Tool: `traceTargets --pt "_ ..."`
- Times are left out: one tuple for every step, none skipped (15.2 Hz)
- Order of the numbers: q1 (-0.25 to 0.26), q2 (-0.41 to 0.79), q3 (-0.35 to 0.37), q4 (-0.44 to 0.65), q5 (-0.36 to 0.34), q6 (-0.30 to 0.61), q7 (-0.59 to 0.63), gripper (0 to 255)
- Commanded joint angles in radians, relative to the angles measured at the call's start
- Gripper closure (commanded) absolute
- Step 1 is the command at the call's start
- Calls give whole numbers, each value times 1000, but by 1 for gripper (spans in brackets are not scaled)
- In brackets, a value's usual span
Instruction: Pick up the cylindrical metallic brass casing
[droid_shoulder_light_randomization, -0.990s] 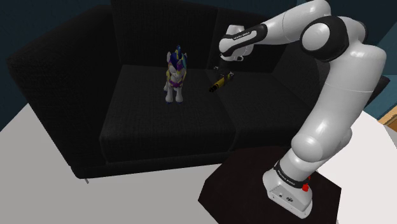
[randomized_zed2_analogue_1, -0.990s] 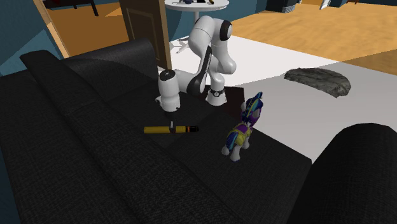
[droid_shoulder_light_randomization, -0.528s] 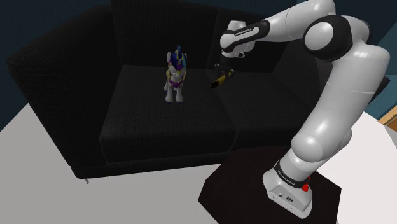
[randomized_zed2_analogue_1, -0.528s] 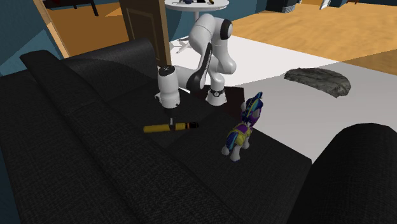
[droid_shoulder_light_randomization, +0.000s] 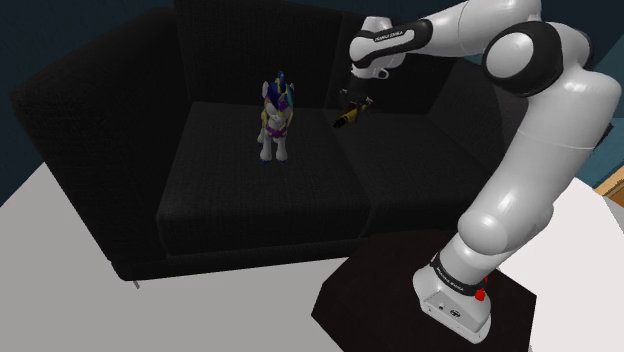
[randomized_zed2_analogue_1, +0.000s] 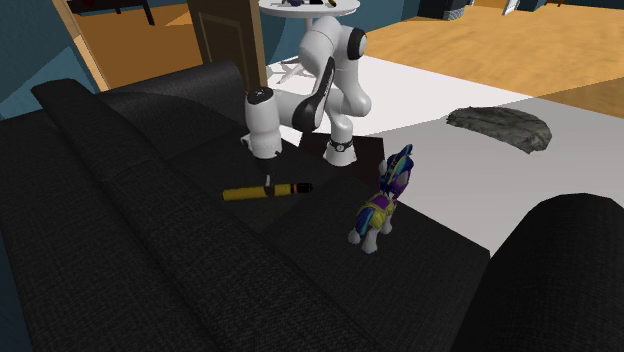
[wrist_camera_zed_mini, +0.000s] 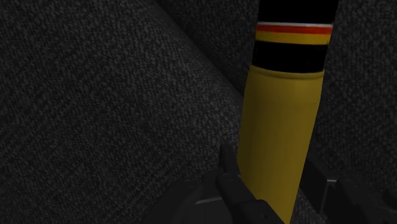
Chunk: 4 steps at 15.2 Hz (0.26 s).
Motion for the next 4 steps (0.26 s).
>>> traceTargets --pt "0 -6 0 18 0 -24 0 255" --pt "0 -10 0 27 -1 -37 0 255" --pt "0 -10 0 28 -1 -39 0 255" --pt "0 -10 0 29 -1 -39 0 255"
